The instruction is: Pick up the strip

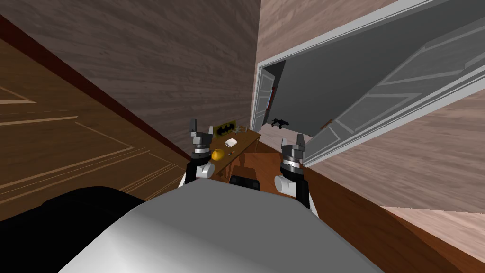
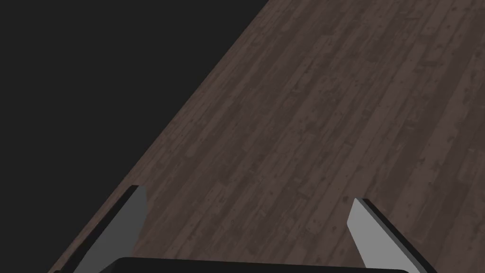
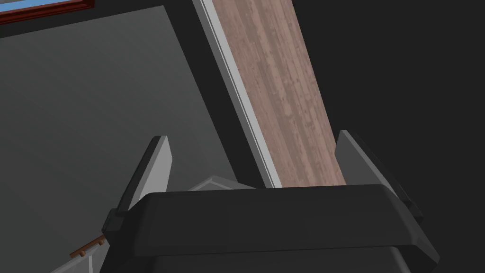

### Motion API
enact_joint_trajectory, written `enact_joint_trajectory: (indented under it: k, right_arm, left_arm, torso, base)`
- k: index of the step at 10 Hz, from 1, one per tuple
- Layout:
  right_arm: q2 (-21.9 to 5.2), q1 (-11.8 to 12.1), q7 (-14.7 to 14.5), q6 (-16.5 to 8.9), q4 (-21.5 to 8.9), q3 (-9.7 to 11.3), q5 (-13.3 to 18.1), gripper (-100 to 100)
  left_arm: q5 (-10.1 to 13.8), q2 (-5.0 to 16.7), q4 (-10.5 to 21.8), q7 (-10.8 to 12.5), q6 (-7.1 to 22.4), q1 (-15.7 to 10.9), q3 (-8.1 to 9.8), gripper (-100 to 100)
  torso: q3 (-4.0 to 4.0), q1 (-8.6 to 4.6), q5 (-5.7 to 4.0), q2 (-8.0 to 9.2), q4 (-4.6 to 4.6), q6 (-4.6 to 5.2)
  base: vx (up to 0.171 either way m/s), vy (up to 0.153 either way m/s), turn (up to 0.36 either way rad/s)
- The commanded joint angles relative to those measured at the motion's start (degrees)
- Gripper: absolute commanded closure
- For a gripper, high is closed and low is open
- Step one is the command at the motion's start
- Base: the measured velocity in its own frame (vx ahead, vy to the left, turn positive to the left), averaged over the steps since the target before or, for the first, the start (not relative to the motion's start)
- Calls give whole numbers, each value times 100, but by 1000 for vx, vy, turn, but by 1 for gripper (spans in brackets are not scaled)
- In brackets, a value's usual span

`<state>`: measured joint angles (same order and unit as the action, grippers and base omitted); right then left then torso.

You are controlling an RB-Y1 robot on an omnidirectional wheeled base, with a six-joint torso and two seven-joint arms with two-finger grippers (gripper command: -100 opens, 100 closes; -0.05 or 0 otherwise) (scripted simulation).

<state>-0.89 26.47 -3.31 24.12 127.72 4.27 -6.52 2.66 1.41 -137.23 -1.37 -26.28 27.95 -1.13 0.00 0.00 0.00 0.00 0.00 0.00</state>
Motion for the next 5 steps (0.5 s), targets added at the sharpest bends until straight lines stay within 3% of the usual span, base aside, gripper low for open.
enact_joint_trajectory:
  k: [1, 5]
  right_arm:
    - [0, 0, 0, 0, 0, 0, 0, 0]
    - [0, 1, 0, 0, 0, 1, 0, 0]
  left_arm:
    - [87, 234, 76, 42, 125, 61, 70, -100]
    - [356, 622, 347, 171, 563, 285, 329, -100]
  torso:
    - [0, 0, 0, 0, 0, 0]
    - [-14, -21, -4, -24, -6, 0]
  base:
    - [28, -24, -68]
    - [61, -52, -83]
